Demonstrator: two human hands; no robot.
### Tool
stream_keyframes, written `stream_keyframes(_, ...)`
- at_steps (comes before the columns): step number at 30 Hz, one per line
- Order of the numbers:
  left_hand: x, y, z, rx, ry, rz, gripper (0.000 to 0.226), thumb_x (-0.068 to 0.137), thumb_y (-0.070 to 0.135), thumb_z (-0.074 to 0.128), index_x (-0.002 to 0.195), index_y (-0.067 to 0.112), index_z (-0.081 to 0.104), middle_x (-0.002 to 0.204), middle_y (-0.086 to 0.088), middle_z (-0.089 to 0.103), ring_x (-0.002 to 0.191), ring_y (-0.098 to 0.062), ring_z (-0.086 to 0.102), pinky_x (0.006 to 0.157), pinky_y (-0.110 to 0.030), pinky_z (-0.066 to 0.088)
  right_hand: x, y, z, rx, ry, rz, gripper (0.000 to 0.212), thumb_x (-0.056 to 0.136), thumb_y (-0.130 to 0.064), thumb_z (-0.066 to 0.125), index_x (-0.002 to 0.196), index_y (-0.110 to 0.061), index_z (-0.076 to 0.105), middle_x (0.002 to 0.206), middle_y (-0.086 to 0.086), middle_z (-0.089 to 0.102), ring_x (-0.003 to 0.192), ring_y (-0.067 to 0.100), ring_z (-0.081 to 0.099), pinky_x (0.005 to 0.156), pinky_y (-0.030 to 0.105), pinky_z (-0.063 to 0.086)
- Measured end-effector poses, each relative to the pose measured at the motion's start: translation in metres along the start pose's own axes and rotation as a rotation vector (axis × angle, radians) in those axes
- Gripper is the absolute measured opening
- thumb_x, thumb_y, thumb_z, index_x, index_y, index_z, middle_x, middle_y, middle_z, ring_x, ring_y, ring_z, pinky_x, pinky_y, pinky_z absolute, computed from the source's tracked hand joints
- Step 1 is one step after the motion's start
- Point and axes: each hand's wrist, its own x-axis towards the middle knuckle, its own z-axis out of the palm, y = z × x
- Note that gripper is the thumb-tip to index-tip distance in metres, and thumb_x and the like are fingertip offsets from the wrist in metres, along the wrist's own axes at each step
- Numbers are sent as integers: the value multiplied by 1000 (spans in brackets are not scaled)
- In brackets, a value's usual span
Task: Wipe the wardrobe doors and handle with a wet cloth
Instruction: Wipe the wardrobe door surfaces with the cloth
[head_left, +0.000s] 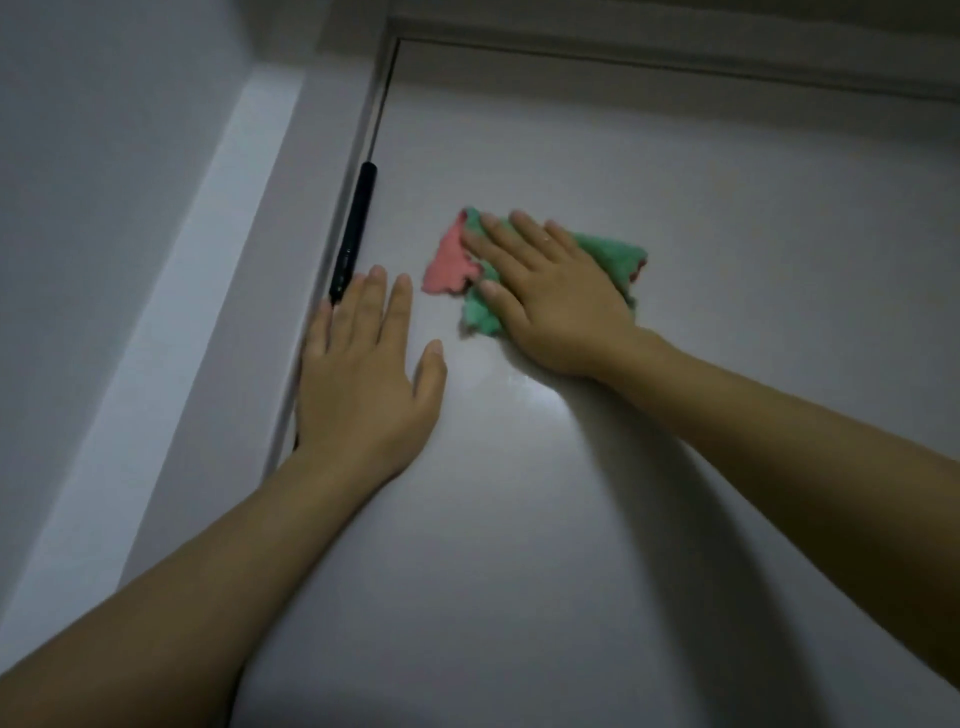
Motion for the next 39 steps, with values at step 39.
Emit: stream_keyframes(39,2,288,49,-180,-125,109,70,89,48,14,153,21,7,161,-4,-1,147,-16,-6,118,-35,-11,-173,233,-42,-30,58,303,58,99,-39,16,153,-16,14,160,3,13,147,24,10,118,35,1)
